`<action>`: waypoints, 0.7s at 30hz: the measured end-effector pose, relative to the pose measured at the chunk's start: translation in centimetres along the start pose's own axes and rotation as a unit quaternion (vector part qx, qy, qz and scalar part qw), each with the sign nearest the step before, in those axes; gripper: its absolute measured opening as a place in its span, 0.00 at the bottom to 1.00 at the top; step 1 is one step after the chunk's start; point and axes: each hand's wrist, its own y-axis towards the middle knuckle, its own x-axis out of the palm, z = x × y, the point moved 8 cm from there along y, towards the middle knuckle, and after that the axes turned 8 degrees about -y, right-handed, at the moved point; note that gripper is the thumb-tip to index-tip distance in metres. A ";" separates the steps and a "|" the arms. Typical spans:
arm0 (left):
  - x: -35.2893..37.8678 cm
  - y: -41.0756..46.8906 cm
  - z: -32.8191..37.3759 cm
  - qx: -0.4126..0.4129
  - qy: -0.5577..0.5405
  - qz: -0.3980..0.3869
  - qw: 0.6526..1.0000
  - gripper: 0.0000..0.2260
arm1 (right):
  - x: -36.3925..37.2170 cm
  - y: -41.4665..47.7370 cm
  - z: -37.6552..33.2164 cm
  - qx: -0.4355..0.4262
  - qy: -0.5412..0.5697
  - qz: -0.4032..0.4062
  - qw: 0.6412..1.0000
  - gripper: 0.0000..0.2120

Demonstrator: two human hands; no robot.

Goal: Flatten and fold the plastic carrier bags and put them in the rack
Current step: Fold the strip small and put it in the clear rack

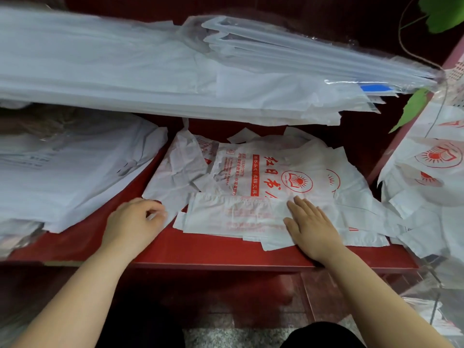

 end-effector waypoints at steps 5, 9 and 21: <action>0.9 -0.1 0.6 0.019 0.092 -0.052 0.994 0.13 | -0.1 0.0 -0.1 0.000 0.004 0.005 1.000 0.24; 2.0 0.2 1.3 0.012 0.081 -0.055 0.995 0.12 | -0.2 -0.1 -0.2 -0.003 0.006 0.007 1.000 0.23; 3.1 2.1 2.8 0.048 -0.012 -0.129 0.990 0.13 | -0.3 -0.1 -0.2 -0.012 0.017 0.022 1.000 0.23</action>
